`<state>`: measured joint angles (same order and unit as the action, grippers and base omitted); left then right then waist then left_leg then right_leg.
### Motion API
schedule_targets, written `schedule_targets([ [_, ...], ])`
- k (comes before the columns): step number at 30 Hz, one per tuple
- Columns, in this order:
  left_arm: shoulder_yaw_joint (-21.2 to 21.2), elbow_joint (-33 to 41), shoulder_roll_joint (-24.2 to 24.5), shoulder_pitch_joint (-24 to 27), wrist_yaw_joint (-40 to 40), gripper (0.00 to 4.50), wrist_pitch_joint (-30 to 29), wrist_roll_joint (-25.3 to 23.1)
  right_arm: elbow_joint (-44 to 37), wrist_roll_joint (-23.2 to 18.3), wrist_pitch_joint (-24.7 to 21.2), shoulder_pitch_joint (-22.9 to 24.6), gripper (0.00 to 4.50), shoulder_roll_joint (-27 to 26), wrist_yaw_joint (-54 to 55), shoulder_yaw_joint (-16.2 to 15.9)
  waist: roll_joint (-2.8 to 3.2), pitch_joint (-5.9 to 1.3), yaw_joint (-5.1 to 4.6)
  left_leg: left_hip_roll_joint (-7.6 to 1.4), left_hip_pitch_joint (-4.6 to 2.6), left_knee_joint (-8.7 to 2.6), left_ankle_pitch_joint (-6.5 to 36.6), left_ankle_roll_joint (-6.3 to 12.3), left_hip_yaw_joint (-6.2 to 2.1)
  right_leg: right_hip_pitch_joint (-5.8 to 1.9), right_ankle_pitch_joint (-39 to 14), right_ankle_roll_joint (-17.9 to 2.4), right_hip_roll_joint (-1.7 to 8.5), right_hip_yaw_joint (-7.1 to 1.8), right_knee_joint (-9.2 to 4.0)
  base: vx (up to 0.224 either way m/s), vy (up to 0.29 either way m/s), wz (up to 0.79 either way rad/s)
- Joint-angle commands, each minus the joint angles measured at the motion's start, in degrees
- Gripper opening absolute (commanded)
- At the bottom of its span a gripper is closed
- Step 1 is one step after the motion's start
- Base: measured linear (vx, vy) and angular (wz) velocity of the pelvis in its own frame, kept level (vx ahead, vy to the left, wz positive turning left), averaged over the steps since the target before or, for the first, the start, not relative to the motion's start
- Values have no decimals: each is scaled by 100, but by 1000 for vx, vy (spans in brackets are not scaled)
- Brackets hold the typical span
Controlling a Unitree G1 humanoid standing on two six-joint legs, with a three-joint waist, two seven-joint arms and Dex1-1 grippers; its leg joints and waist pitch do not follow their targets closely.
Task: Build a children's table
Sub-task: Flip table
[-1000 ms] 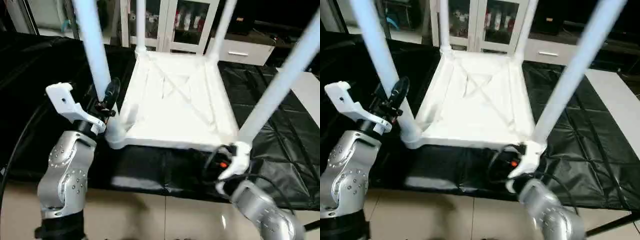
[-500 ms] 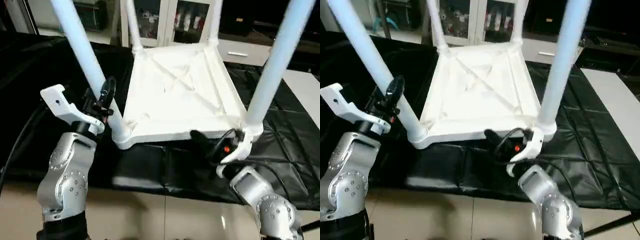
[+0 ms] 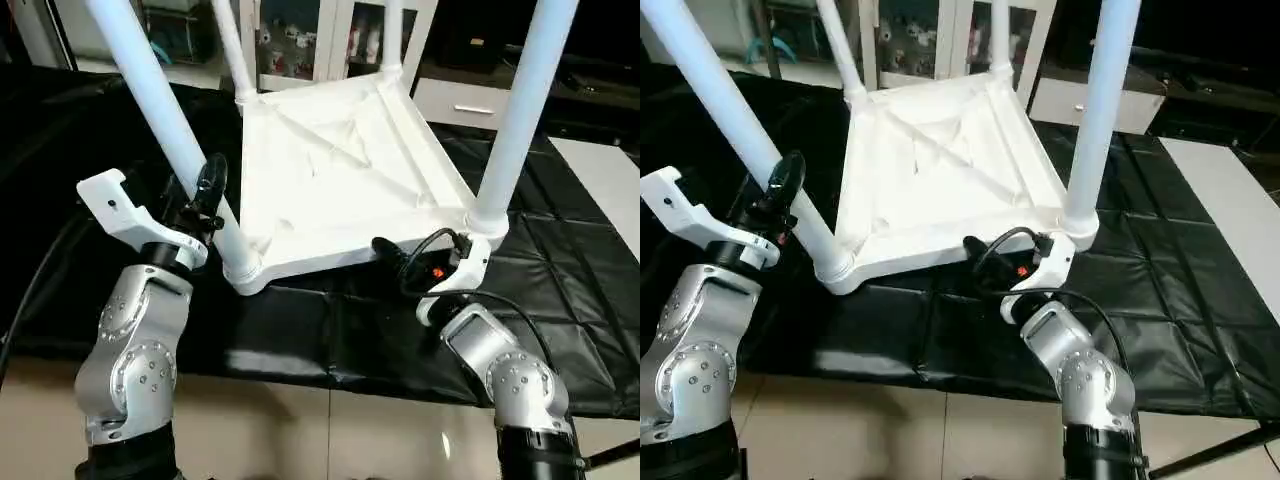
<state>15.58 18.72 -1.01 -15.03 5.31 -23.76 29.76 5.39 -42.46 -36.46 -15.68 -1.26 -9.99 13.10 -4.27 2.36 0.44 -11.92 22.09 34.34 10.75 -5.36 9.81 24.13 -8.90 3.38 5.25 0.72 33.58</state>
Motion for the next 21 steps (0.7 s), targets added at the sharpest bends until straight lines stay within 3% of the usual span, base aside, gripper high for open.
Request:
schedule_targets([
  [1, 60, 17, -278, 64, -150, 234, -68, 577, 296, 146, 183, -104, 325, 95, -5, 94, -29, -292, 49, 0, -39, -415, 963, -29, 69, -219, -1124, -553, 31, -36, -289, 0, 0, 0],
  [7, 54, 7, -311, 34, -134, 234, -106, 573, 644, 78, 468, -320, 325, 42, -364, 136, -3, -294, 57, -6, -33, -419, 963, 15, 65, -228, -1033, -636, 31, -27, -280, 0, 0, 0],
  [13, 11, 22, -320, 31, -122, 234, -146, 581, 1278, -134, 959, -801, 325, -144, -456, 552, -23, -297, 28, -8, -34, -416, 1065, 39, 70, -216, -1152, -724, 36, -28, -283, 0, 0, 0],
  [21, -2, 80, -296, 44, -132, 231, -172, 580, 1706, -201, 1398, -1116, 325, -192, -987, 705, -19, -320, 110, -13, -42, -372, 624, 228, 92, -235, -549, -874, 19, -28, -207, 0, 0, 0],
])
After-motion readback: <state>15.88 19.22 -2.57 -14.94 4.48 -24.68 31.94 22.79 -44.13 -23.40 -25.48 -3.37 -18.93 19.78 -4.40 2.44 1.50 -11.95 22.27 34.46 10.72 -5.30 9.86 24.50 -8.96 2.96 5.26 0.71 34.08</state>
